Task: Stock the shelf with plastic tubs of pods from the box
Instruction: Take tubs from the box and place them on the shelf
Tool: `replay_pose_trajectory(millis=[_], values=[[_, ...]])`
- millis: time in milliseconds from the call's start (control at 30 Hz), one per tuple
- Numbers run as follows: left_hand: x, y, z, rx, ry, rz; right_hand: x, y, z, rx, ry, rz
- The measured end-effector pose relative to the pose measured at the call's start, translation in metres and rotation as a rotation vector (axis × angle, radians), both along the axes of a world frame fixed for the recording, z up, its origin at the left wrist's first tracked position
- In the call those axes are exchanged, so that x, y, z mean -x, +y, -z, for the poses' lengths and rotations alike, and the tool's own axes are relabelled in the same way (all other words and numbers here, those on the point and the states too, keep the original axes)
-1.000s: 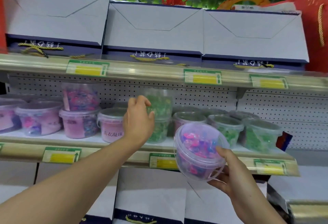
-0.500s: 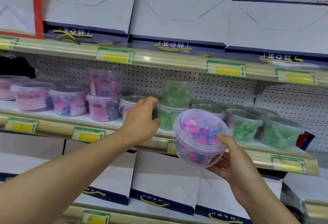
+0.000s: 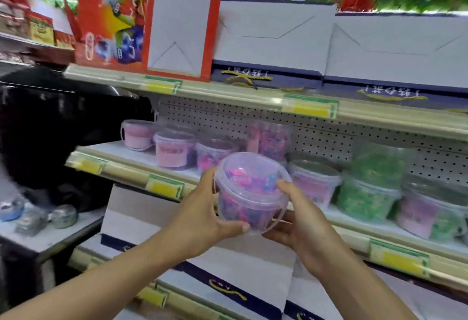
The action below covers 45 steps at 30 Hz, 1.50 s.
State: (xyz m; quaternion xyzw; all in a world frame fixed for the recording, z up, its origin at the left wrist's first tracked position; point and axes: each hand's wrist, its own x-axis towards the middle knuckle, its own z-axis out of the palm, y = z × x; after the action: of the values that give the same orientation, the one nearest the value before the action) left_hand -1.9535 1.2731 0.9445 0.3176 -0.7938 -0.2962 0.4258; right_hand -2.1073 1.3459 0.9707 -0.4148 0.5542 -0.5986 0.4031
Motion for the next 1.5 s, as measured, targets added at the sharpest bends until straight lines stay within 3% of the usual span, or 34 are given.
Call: replay_pose_trajectory(millis=[133,333,400,533,800,1000,1067,1233,1500], values=[[-0.056,-0.048,0.003,-0.01,0.119,-0.089,-0.066,-0.058,-0.002,-0.006,0.043,-0.094],[-0.147,-0.122,-0.001,0.021,0.161,-0.279,-0.15,-0.141,-0.002,0.013,0.328,-0.133],[-0.17,-0.146,-0.003,-0.003,0.165,-0.314,-0.168,-0.165,0.001,0.144,0.526,-0.002],[-0.194,-0.192,-0.006,-0.019,0.184,-0.366,-0.19,-0.209,-0.002,0.416,1.148,0.142],[-0.204,-0.273,0.003,-0.099,0.139,-0.338,-0.217,-0.297,-0.016,0.574,1.574,0.373],[-0.206,-0.302,-0.002,-0.005,-0.122,-0.458,-0.214,-0.318,-0.017,0.509,1.751,0.428],[-0.201,-0.305,-0.005,0.002,-0.132,-0.478,-0.211,-0.321,-0.014,0.461,1.812,0.424],[-0.184,-0.305,-0.003,0.029,-0.208,-0.525,-0.205,-0.313,-0.005,0.236,1.962,0.177],[-0.185,-0.283,-0.004,0.079,-0.281,-0.596,-0.19,-0.276,-0.009,0.233,1.882,0.112]])
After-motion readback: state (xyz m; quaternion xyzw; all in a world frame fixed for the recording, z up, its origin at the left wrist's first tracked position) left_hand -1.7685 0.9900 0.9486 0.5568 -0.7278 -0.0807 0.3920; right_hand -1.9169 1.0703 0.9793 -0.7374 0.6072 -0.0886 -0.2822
